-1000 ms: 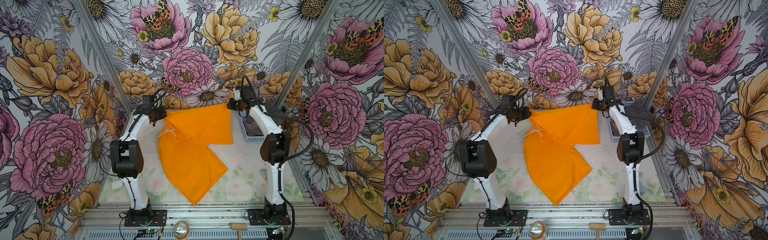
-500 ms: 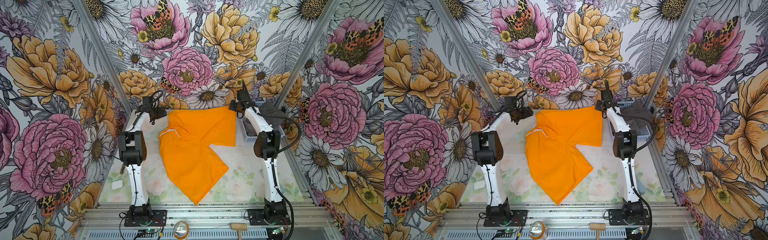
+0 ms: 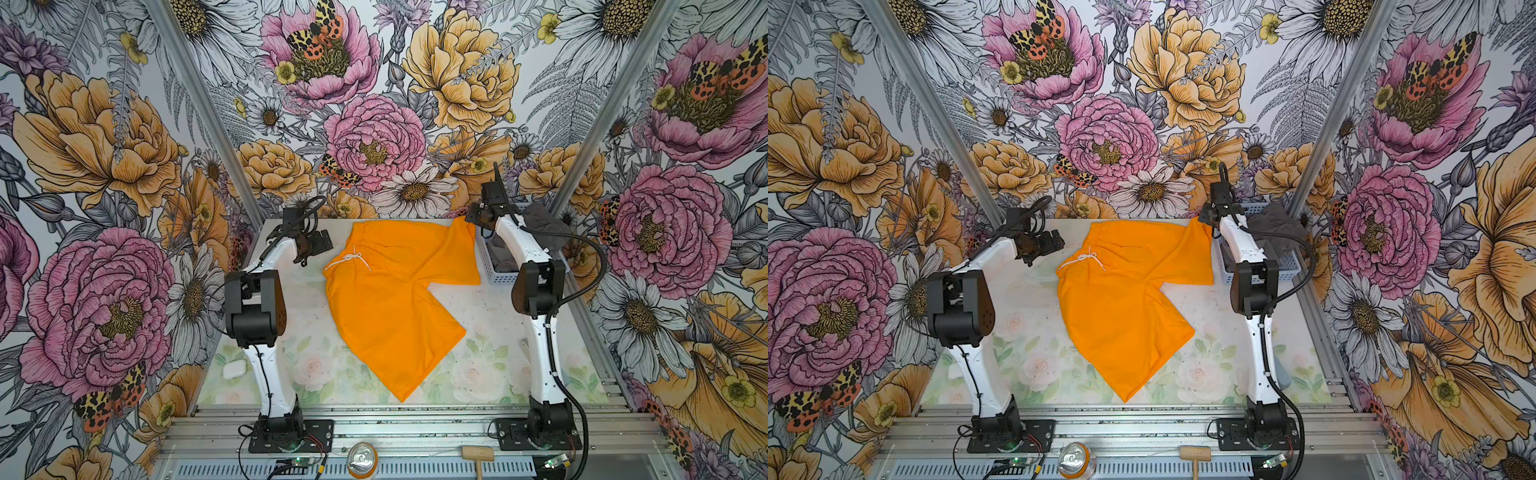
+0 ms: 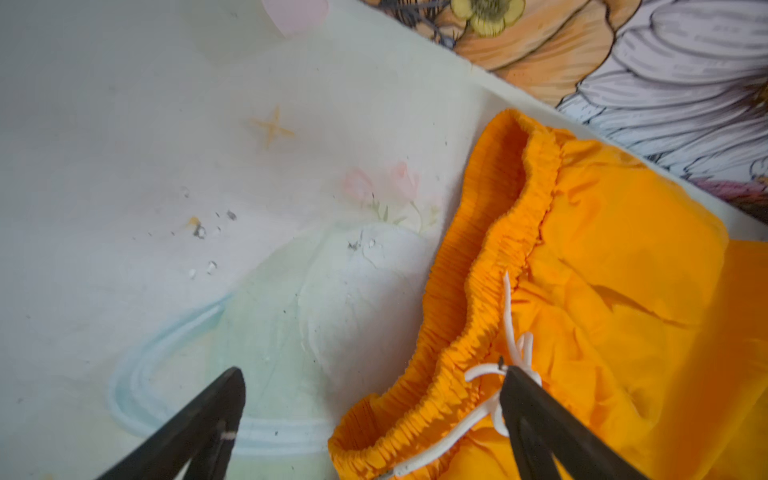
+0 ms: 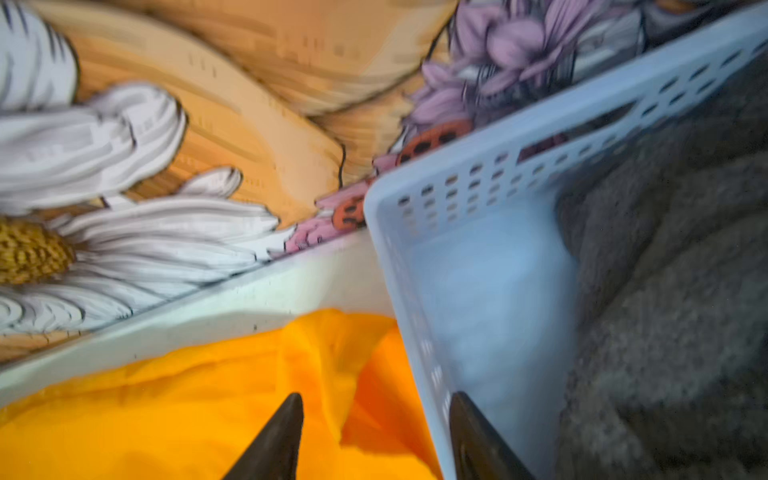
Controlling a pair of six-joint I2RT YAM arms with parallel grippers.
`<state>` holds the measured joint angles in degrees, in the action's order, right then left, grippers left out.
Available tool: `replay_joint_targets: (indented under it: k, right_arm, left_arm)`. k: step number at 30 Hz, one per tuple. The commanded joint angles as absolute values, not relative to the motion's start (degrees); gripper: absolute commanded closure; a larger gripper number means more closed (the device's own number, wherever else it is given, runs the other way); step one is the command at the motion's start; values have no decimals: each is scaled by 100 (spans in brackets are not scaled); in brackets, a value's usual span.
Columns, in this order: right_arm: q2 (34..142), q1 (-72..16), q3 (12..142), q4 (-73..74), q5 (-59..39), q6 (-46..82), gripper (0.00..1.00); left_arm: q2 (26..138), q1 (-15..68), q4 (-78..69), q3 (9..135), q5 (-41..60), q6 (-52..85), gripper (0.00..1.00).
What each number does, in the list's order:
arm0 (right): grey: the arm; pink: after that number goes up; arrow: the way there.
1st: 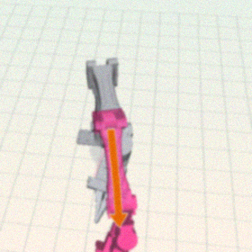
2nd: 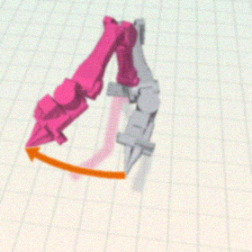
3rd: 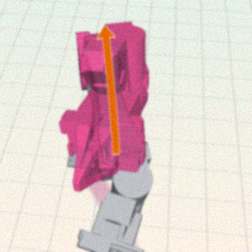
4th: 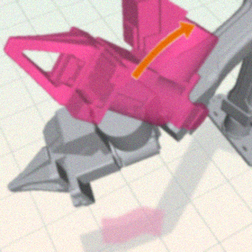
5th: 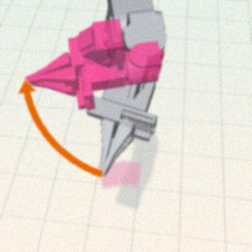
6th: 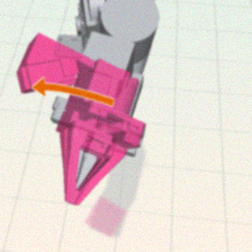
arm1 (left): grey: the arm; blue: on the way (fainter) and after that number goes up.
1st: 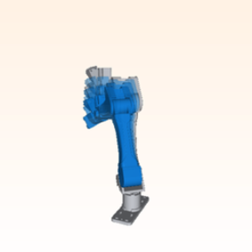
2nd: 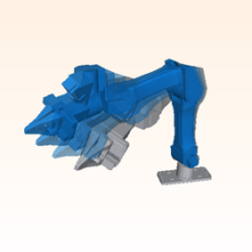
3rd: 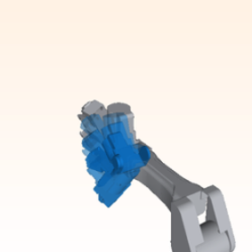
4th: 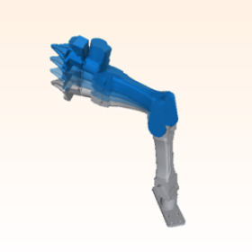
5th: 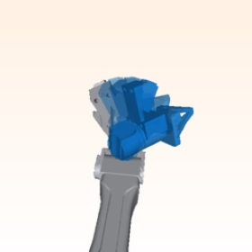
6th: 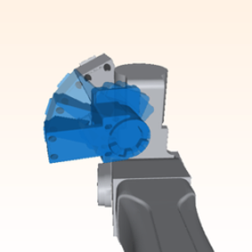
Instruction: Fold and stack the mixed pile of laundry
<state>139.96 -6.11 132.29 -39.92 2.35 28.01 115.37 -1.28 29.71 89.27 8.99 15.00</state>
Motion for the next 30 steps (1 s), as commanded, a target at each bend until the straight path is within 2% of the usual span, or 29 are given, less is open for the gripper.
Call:
replay_joint_targets:
  k: [1,7,9,11,13,16,23,30]
  right_arm:
    - [12782,-876,12180,-4039,-60,2752,42]
    - [10928,-1300,9058,-3849,-341,2952,41]
    - [10346,-1383,8138,-3652,-484,3043,41]
    - [9886,-1423,7552,-3630,-458,3050,41]
    - [9468,-1418,7110,-3647,-449,3017,41]
    - [9089,-1342,6748,-3706,-412,2947,41]
    - [9147,-1177,6839,-3727,-553,2765,40]
    - [10109,-1177,7899,-3727,-755,2541,40]
  left_arm:
    - [11235,13,2855,8573,1092,1331,7]
    - [11349,121,2831,8314,1132,1168,17]
    - [11473,132,2841,8315,1186,1192,26]
    - [11530,132,2851,8231,1151,1255,44]
    - [11460,117,2857,8050,1005,1368,71]
    - [11180,58,2864,7641,777,1568,99]
    - [9959,-234,2848,6408,359,1980,100]
    - [8826,-582,2804,5388,171,2179,100]
